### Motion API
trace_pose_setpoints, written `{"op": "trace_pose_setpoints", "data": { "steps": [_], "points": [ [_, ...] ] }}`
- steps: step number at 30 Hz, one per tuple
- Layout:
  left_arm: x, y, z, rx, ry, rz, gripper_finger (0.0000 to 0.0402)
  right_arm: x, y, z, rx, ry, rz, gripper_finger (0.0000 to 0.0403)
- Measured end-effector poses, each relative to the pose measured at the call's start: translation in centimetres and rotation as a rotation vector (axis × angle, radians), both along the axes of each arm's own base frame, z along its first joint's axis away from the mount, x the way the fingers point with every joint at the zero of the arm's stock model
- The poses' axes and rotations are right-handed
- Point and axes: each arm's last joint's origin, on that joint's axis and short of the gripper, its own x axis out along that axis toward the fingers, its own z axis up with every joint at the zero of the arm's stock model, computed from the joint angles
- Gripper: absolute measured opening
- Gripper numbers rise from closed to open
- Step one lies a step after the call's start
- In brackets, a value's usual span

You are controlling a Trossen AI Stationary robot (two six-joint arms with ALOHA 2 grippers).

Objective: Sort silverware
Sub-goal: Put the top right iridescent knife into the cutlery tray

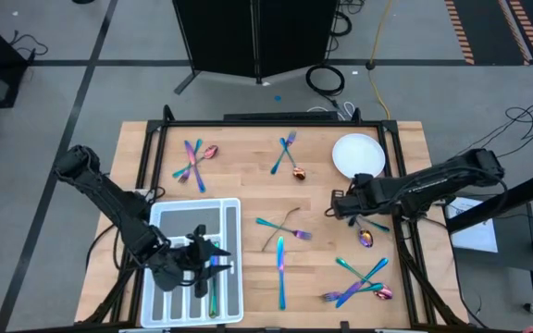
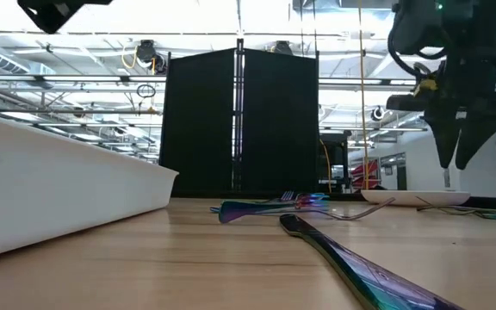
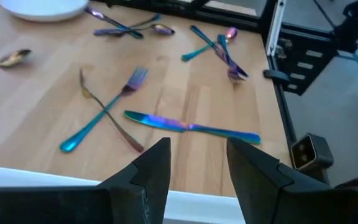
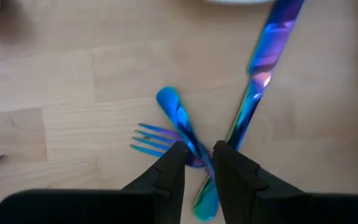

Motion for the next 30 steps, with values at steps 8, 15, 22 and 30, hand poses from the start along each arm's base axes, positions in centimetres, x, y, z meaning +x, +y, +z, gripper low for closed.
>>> {"op": "trace_pose_setpoints", "data": {
  "steps": [8, 15, 22, 30],
  "points": [
    [0.8, 1.0, 0.0, 0.072, 0.001, 0.017, 0.0157, 0.6, 0.2, -1.0, 0.007, 0.042, -0.002, 0.0070],
    [2.8, 3.6, -0.1, 0.146, 0.052, -0.018, 0.0157, 0.6, -0.1, -1.6, -0.007, 0.081, -0.106, 0.0070],
    [4.5, 6.3, -0.2, 0.177, 0.092, -0.031, 0.0157, 1.0, 0.0, -3.4, -0.032, 0.163, -0.197, 0.0070],
    [5.0, 7.0, -0.3, 0.164, 0.129, -0.170, 0.0157, 0.6, 0.1, -6.1, 0.003, 0.174, -0.268, 0.0070]
  ]
}}
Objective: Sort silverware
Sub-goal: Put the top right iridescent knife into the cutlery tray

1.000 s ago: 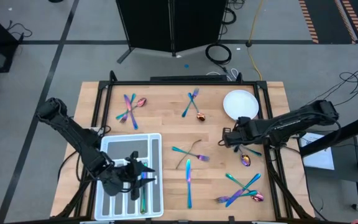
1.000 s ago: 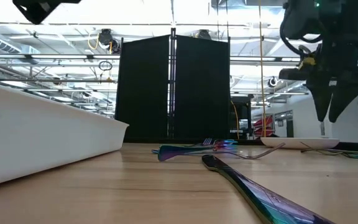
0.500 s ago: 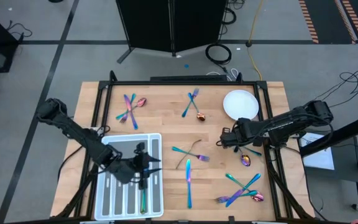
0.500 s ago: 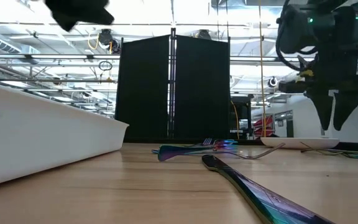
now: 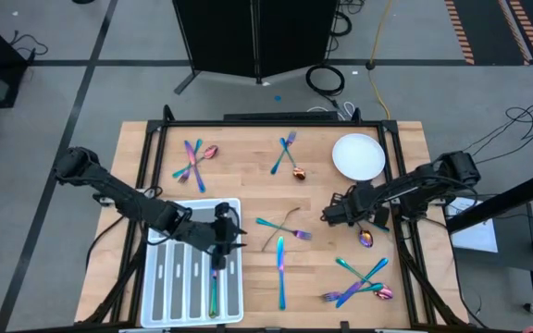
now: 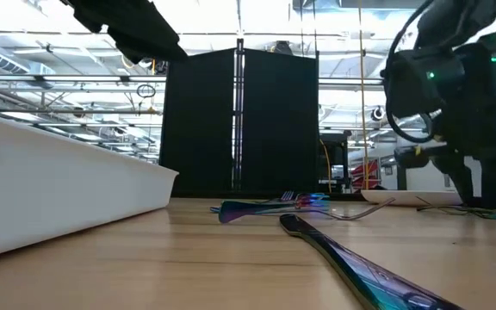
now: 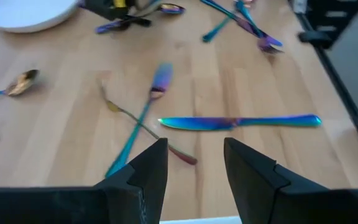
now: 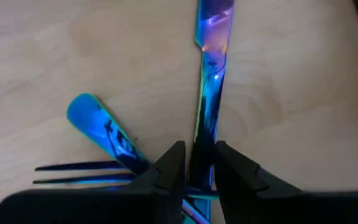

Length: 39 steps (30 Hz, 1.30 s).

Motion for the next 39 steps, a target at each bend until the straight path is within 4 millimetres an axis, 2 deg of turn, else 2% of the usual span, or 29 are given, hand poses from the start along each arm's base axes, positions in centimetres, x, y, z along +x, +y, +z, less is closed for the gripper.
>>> {"op": "trace_pose_setpoints", "data": {
  "steps": [10, 20, 29, 39],
  "points": [
    [0.1, 0.6, -0.1, 0.027, 0.018, -0.002, 0.0157, -0.4, 0.9, -0.5, -0.053, -0.055, -0.023, 0.0067],
    [0.1, 0.6, -0.2, 0.023, 0.028, 0.000, 0.0157, -0.9, 2.1, -0.5, -0.104, -0.074, -0.049, 0.0017],
    [0.1, 0.6, -0.2, 0.022, 0.027, 0.000, 0.0157, -1.0, 2.8, -0.5, -0.133, -0.102, -0.019, 0.0029],
    [0.1, 0.6, -0.2, 0.021, 0.025, 0.001, 0.0157, -1.0, 2.9, -0.5, -0.142, -0.109, -0.021, 0.0018]
  ]
}}
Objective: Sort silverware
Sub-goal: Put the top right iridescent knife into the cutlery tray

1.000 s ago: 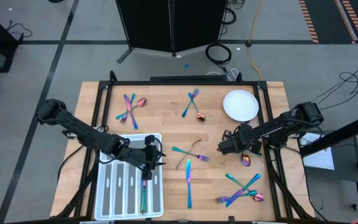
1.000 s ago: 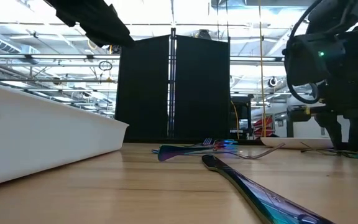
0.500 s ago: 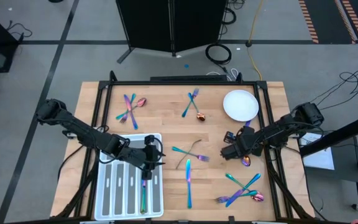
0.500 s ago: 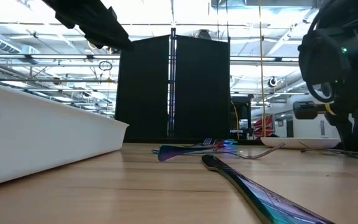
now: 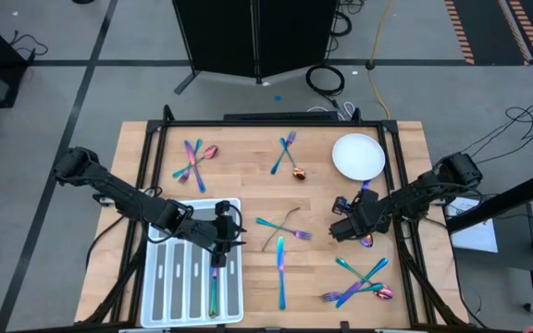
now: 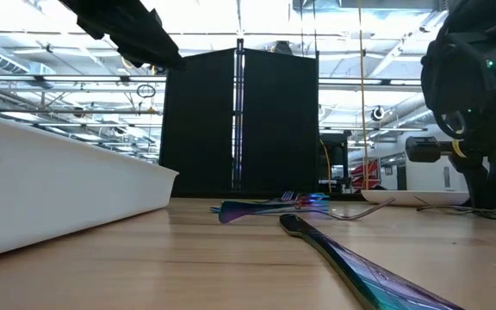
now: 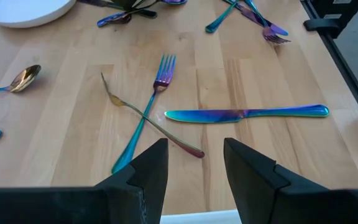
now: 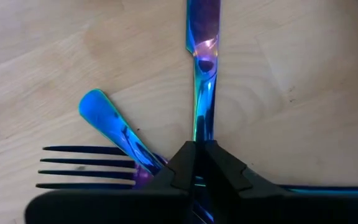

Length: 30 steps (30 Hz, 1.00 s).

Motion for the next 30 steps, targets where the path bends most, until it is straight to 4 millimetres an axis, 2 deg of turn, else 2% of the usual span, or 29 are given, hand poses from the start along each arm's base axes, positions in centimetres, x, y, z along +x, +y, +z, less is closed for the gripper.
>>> {"op": "trace_pose_setpoints", "data": {
  "steps": [10, 18, 24, 27, 30],
  "points": [
    [0.0, 0.0, 0.0, -0.001, -0.002, 0.000, 0.0157, -0.3, -0.1, 0.3, -0.012, 0.019, 0.002, 0.0019],
    [0.2, 0.3, 0.1, 0.001, -0.006, 0.009, 0.0157, -0.9, -0.4, 1.4, -0.012, 0.021, 0.049, 0.0020],
    [0.2, 0.3, 0.0, 0.003, -0.005, 0.009, 0.0157, -1.0, -0.6, 1.2, -0.043, 0.039, 0.077, 0.0021],
    [0.2, 0.3, 0.0, 0.004, -0.003, 0.009, 0.0157, -1.2, -0.7, 0.9, -0.042, 0.034, 0.078, 0.0030],
    [0.2, 0.3, 0.0, 0.005, -0.003, 0.008, 0.0157, -1.1, -0.7, 0.5, -0.042, 0.010, 0.085, 0.0057]
  ]
}}
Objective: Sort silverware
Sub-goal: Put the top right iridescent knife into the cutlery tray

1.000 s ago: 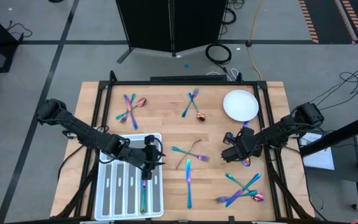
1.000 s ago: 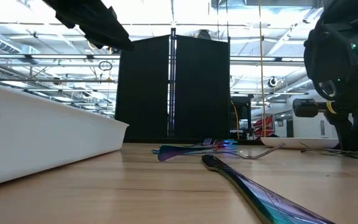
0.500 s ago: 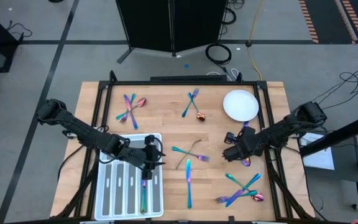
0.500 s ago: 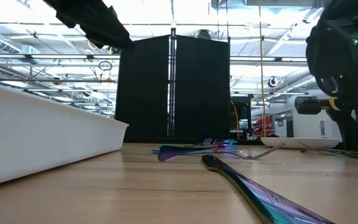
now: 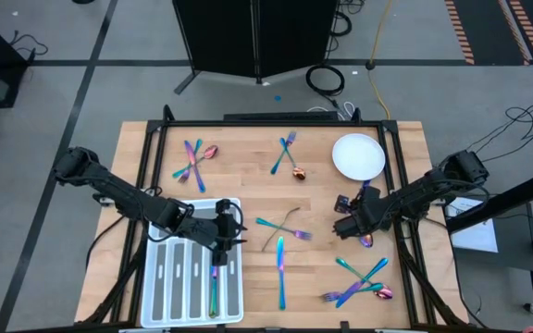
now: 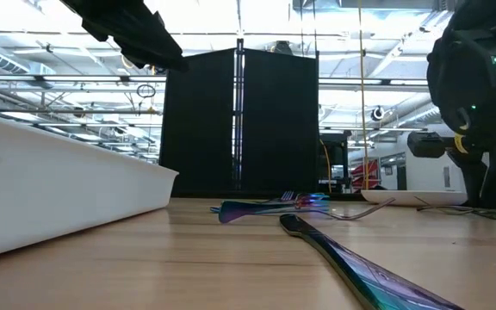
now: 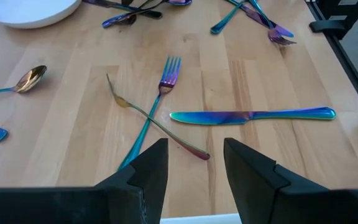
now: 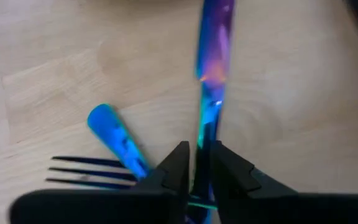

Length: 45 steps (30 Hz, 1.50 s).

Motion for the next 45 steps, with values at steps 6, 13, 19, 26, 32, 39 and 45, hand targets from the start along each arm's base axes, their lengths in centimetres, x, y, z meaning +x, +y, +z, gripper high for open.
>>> {"op": "trace_pose_setpoints", "data": {
  "steps": [6, 13, 19, 26, 32, 39, 45],
  "points": [
    [0.0, 0.0, 0.0, 0.014, 0.000, -0.011, 0.0157, -0.5, -0.1, -0.8, 0.015, -0.004, -0.027, 0.0126],
    [0.0, 0.0, 0.0, 0.014, -0.001, -0.011, 0.0157, -0.3, -0.1, -1.1, 0.018, -0.053, -0.033, 0.0142],
    [0.0, 0.0, 0.0, 0.014, -0.001, -0.010, 0.0157, -0.2, 0.0, -1.3, 0.021, -0.045, -0.032, 0.0105],
    [0.0, 0.0, 0.0, 0.014, 0.000, -0.012, 0.0157, -0.4, 0.1, -1.6, 0.051, 0.003, -0.037, 0.0072],
    [0.0, 0.0, 0.0, 0.014, 0.000, -0.012, 0.0157, -0.6, 0.4, -1.6, 0.054, 0.012, -0.025, 0.0071],
    [0.0, 0.0, 0.0, 0.013, 0.000, -0.012, 0.0157, -0.5, 0.5, -1.7, 0.064, 0.000, -0.019, 0.0070],
    [0.0, 0.0, 0.0, 0.013, 0.000, -0.012, 0.0157, -0.1, 0.6, -1.4, 0.068, -0.009, -0.013, 0.0070]
  ]
}}
